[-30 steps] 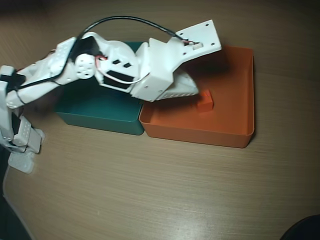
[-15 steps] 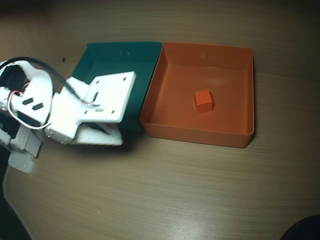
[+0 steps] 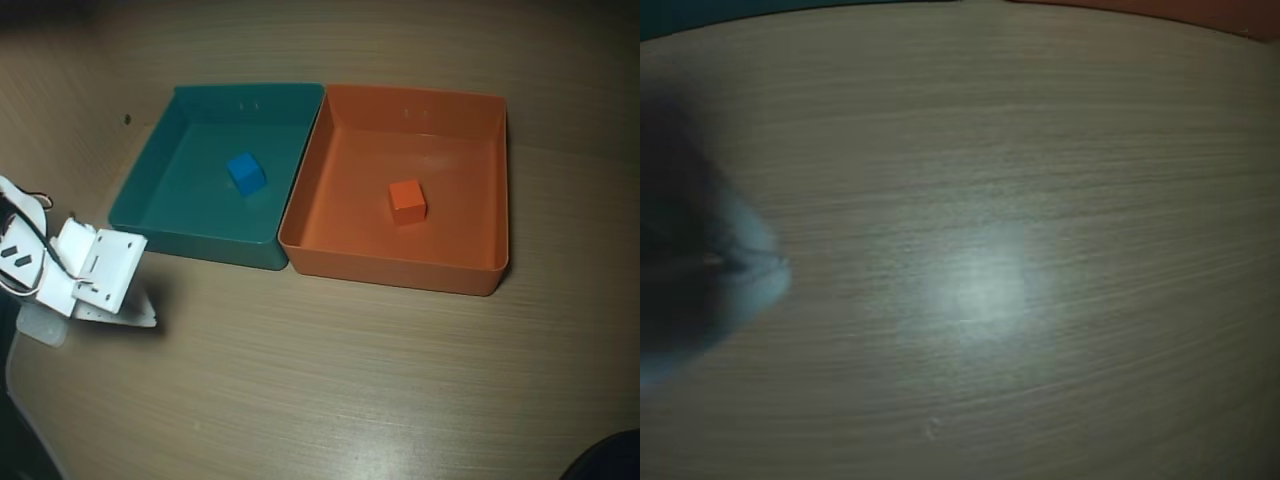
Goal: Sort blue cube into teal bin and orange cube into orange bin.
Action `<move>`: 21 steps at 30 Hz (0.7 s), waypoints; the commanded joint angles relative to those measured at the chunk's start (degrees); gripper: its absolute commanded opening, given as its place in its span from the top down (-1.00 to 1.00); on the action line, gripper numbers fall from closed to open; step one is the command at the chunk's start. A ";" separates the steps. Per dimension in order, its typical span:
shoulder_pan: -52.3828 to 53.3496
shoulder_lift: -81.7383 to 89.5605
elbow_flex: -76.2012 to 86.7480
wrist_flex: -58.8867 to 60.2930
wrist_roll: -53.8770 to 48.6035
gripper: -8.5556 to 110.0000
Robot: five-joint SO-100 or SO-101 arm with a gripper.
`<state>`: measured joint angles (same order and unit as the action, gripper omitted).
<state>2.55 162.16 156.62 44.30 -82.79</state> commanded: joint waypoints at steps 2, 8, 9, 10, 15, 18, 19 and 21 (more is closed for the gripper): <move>-0.79 15.73 10.81 -0.35 -0.35 0.96; -0.88 30.59 23.29 -0.26 -0.35 0.96; -0.88 30.50 24.61 -0.26 -0.35 0.96; -0.97 30.15 25.22 -0.09 -0.44 0.96; -0.79 29.88 25.14 6.42 -2.99 0.96; -0.44 29.88 25.14 15.56 -7.12 0.96; -0.35 29.88 25.14 18.90 -8.70 0.96; -0.26 29.88 25.14 26.02 -11.25 0.96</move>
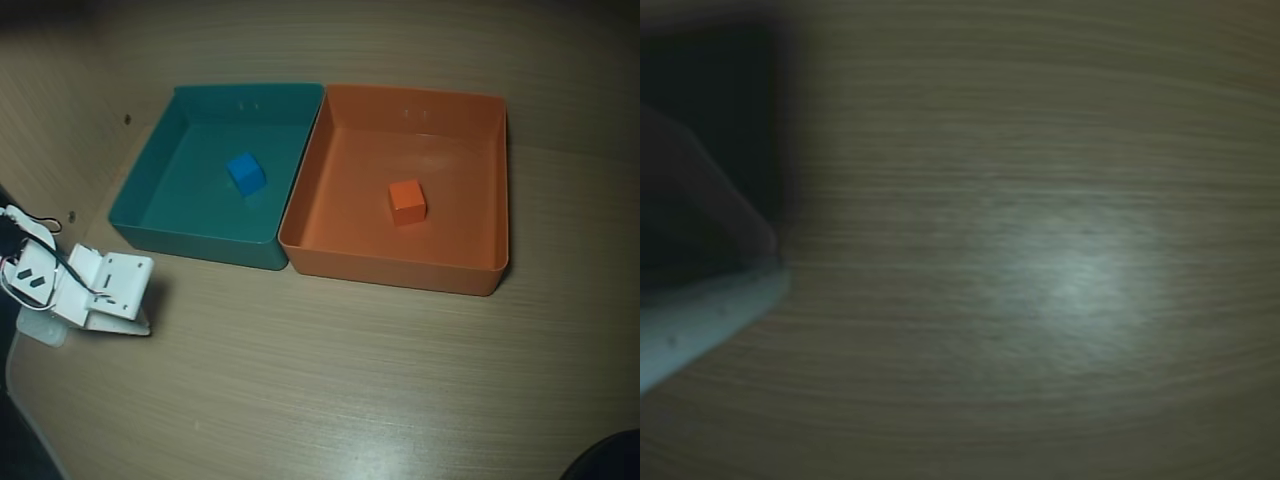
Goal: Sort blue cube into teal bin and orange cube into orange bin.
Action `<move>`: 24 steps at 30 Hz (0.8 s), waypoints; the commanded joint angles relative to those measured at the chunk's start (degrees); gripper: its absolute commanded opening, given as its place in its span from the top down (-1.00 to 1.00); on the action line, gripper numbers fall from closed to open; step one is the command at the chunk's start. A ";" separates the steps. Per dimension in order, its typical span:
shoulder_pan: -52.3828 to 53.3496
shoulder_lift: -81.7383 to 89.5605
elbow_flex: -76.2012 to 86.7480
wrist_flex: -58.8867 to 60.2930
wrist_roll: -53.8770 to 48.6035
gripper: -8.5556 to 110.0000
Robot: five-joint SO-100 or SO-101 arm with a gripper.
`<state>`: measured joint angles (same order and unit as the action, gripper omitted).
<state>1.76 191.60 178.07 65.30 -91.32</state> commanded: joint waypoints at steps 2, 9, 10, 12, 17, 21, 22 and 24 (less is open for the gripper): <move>0.53 0.53 3.69 11.51 -4.04 0.96; 0.62 0.62 3.69 12.30 1.05 0.96; 0.62 0.62 3.69 12.30 1.41 0.96; 0.53 0.53 3.69 12.39 1.58 0.96; 0.62 0.53 3.69 12.30 2.29 0.96; 0.62 0.53 3.69 12.30 2.29 0.96; 0.53 0.53 3.69 12.30 2.29 0.96; 0.53 0.53 3.69 12.30 2.29 0.96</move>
